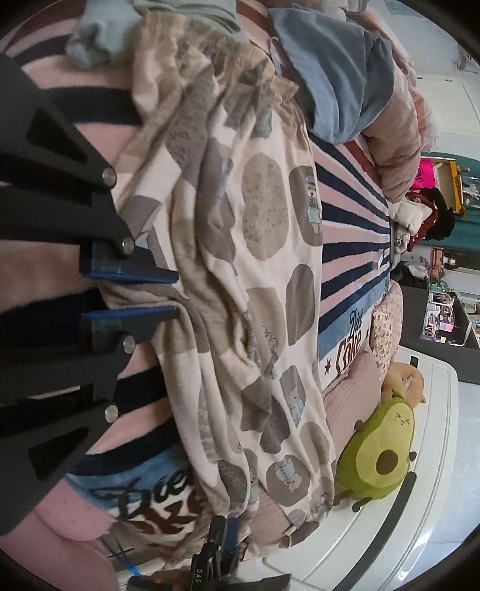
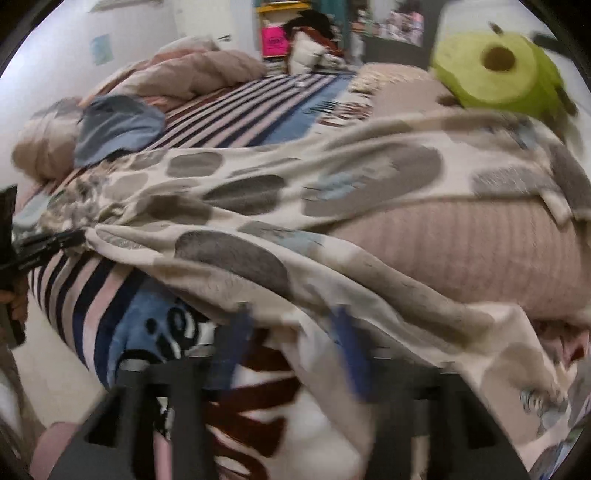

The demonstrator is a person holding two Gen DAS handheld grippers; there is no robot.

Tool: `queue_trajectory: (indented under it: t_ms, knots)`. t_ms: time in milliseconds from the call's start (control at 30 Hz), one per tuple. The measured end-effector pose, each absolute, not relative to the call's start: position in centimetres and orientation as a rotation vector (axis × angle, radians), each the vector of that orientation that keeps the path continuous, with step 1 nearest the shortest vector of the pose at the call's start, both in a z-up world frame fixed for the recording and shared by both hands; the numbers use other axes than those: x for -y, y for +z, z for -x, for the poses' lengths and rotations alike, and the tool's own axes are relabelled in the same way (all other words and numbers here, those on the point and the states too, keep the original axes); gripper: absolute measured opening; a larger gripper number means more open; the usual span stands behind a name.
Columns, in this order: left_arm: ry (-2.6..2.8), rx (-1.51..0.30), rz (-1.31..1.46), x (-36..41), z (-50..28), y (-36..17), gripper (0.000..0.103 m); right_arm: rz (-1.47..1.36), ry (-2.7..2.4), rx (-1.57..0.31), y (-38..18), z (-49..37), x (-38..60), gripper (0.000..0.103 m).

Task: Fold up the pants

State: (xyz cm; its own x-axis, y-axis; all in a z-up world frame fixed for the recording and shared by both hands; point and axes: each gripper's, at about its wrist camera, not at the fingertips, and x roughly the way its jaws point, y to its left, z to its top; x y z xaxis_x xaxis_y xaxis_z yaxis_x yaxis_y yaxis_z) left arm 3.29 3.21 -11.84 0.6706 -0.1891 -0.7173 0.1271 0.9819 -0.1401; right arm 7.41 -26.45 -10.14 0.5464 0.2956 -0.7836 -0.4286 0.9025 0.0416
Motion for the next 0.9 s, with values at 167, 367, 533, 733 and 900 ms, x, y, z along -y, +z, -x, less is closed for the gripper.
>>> queue_trajectory:
  t_ms: [167,367,533,733,900]
  knots:
    - [-0.191,-0.861,0.087,-3.8,-1.7,-12.4,0.009,0.267,0.517,-0.907,-11.2,-7.4,23.1,0.064]
    - [-0.171,-0.83,0.061,-3.8,-0.6,-12.1,0.009,0.383,0.56,-0.982,-14.0,-5.6,21.2,0.049]
    - [-0.161,-0.769,0.088,-4.5,0.2,-10.2,0.009,0.357,0.438,-0.916,-13.1,-4.0,23.3,0.002]
    - [-0.184,-0.771,0.061,-4.3,1.3,-9.4,0.01,0.215,0.467,-0.853,-10.2,-1.0,26.2,0.001]
    - [-0.172,-0.833,0.064,-4.5,1.8,-11.1,0.049,0.146,0.435,-0.976,-12.7,0.5,27.6,0.002]
